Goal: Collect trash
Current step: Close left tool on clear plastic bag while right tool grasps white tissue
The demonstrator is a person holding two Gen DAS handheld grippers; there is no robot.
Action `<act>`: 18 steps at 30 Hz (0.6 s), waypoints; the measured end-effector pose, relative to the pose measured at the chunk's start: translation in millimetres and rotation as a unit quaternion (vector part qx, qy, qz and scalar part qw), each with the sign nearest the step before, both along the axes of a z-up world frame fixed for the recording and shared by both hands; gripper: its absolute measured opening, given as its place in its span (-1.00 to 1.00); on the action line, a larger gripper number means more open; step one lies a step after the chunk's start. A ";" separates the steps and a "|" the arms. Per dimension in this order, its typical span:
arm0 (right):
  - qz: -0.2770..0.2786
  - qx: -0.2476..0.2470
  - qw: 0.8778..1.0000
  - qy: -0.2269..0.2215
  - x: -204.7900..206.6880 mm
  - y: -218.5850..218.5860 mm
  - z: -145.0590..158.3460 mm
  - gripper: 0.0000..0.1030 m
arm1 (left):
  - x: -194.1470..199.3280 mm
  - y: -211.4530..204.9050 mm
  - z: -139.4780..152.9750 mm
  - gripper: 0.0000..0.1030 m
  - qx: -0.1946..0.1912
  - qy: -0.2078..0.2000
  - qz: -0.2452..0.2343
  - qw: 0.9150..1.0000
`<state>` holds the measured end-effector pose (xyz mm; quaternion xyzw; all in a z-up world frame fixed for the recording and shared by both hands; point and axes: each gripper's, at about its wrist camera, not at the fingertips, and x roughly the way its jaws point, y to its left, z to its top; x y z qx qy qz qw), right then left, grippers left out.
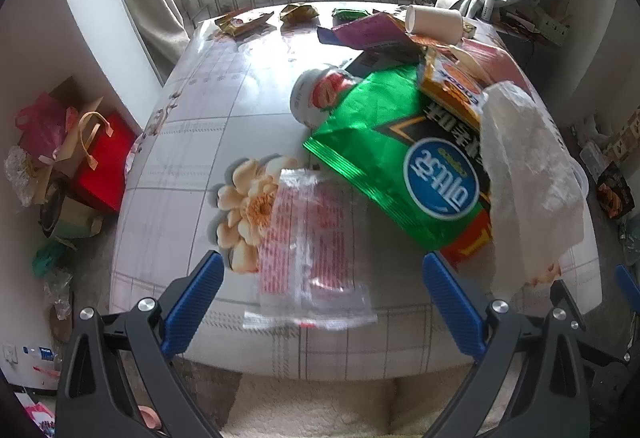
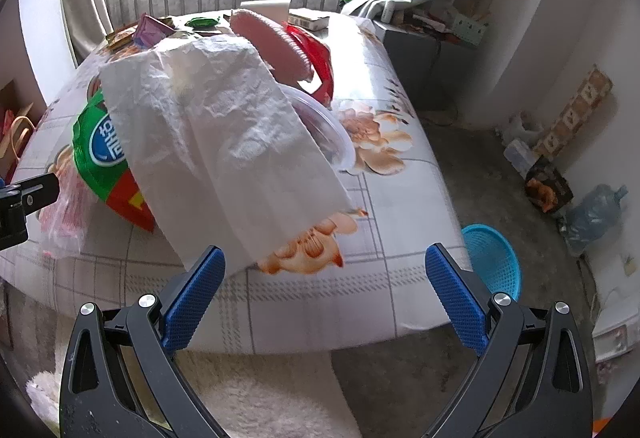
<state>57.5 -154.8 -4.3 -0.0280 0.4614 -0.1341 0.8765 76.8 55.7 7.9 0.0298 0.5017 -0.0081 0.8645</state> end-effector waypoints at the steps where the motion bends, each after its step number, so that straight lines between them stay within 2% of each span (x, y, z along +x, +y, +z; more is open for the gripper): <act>1: 0.000 0.002 1.000 -0.001 3.4 0.2 0.2 0.86 | 3.9 1.9 -0.3 0.89 -0.001 0.000 -0.001 1.000; 6: 0.006 0.024 0.999 -0.022 11.5 -5.9 8.2 0.86 | 17.0 12.3 1.4 0.89 -0.029 -0.017 -0.014 0.999; 8: 0.009 0.034 0.999 -0.036 14.7 -10.8 11.2 0.86 | 22.8 18.3 2.4 0.89 -0.063 -0.030 -0.035 0.997; 10: 0.013 0.039 0.998 -0.053 18.1 -15.6 14.4 0.86 | 26.7 23.9 2.6 0.89 -0.102 -0.038 -0.050 0.993; 12: 0.015 0.037 0.997 -0.067 19.1 -18.4 17.2 0.86 | 29.1 31.7 3.3 0.89 -0.156 -0.048 -0.058 0.985; 14: 0.020 0.032 0.996 -0.081 20.4 -20.0 21.1 0.86 | 31.7 37.2 4.5 0.89 -0.191 -0.054 -0.066 0.978; 18: 0.024 0.043 0.994 -0.098 20.4 -27.6 25.8 0.86 | 36.9 43.6 9.5 0.89 -0.226 -0.052 -0.090 0.969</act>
